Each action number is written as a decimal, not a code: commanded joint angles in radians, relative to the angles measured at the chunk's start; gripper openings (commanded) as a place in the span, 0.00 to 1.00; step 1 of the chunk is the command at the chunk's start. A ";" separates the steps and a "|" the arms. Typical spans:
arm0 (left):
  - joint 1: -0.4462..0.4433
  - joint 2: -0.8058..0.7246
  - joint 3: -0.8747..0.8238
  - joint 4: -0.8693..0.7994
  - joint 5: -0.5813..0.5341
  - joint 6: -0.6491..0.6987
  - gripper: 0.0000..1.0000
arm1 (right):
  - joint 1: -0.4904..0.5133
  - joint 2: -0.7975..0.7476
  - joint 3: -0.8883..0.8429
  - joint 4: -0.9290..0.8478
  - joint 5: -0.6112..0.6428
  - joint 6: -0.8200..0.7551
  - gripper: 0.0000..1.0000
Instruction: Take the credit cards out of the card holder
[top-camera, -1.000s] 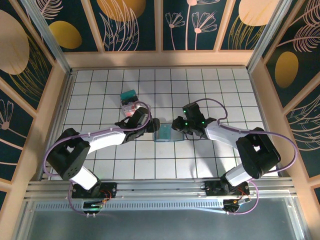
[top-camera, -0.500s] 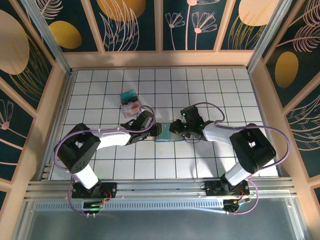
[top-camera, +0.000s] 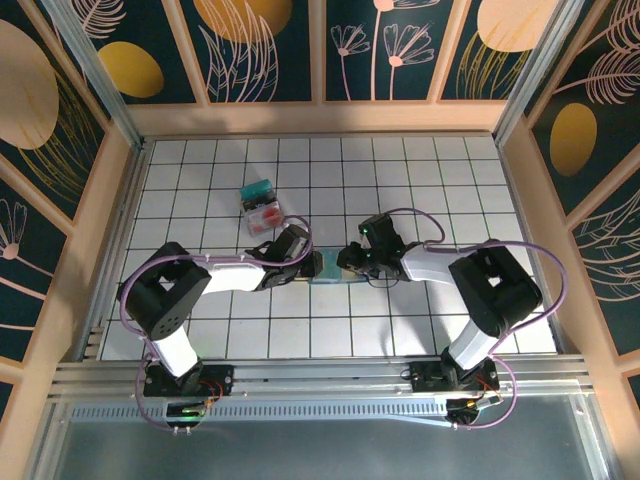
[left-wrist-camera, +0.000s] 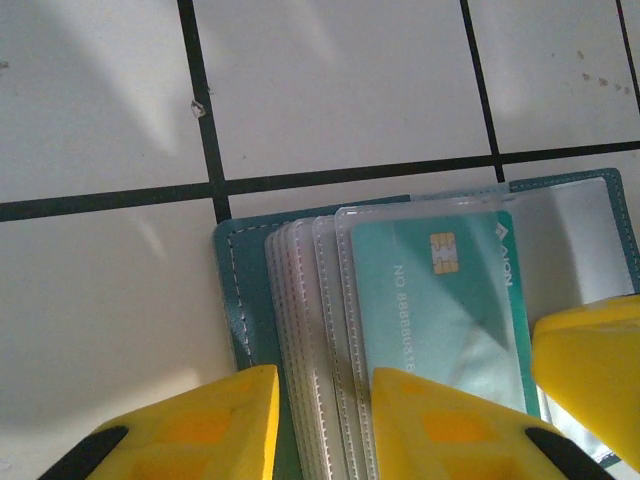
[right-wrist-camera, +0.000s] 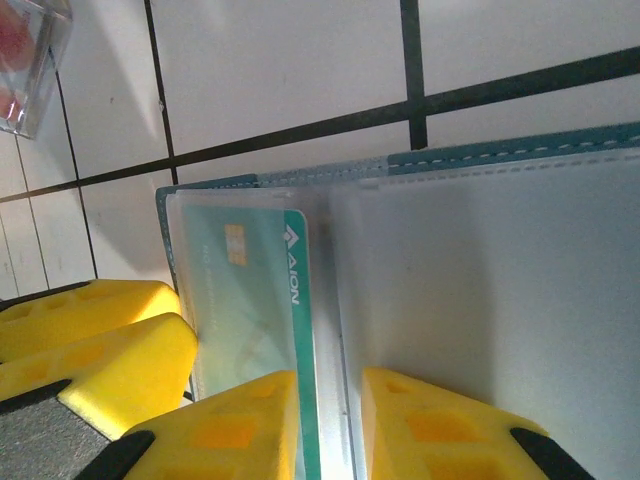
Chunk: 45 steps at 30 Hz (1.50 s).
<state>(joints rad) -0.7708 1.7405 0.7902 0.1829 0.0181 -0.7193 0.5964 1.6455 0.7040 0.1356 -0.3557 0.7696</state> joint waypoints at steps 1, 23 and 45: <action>-0.004 0.019 -0.010 0.006 0.016 -0.014 0.28 | 0.003 0.019 0.006 0.030 -0.020 0.017 0.24; -0.003 0.022 -0.032 0.012 0.031 -0.028 0.22 | 0.005 0.032 -0.012 0.122 -0.055 0.084 0.23; -0.003 0.029 -0.034 0.001 0.018 -0.044 0.20 | -0.038 -0.009 -0.136 0.414 -0.202 0.149 0.15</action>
<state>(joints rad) -0.7708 1.7420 0.7719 0.2260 0.0257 -0.7464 0.5686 1.6730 0.5842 0.4744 -0.5133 0.9020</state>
